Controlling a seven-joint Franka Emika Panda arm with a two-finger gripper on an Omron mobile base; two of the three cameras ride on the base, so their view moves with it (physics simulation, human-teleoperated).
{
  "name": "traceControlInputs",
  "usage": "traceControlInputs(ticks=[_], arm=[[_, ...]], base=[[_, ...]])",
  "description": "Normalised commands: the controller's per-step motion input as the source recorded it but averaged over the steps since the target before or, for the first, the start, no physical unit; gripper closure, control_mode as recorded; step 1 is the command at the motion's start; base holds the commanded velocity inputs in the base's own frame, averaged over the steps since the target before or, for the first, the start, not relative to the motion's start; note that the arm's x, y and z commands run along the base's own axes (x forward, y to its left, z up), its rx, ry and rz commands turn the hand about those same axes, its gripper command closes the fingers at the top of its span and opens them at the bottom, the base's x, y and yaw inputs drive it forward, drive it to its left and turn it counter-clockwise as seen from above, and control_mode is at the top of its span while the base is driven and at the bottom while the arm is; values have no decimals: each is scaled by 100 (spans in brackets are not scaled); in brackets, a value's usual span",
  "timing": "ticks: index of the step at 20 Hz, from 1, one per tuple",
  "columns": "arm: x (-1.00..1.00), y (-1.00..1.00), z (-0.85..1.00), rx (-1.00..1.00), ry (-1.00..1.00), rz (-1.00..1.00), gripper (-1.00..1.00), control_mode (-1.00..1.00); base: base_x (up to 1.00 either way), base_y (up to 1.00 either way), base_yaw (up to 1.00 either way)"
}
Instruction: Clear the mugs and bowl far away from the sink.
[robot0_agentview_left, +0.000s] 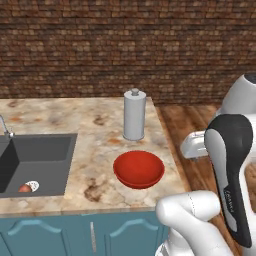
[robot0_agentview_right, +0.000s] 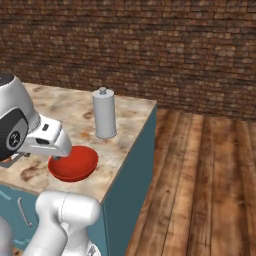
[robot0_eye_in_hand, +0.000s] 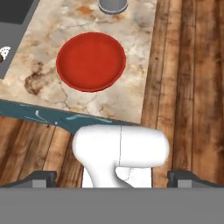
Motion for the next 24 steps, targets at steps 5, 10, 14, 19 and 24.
traceControlInputs(ticks=[5,10,14,19,24], arm=[[32,0,-34,0,11,-3,-100,-100],[28,0,-38,3,7,0,-100,-100],[23,0,-34,7,0,0,-100,-100],[18,0,-34,4,0,0,-100,-100],[29,-1,-24,1,0,0,-100,-100]], base=[[0,0,0],[0,0,0],[0,0,0],[0,0,0],[0,0,0]])
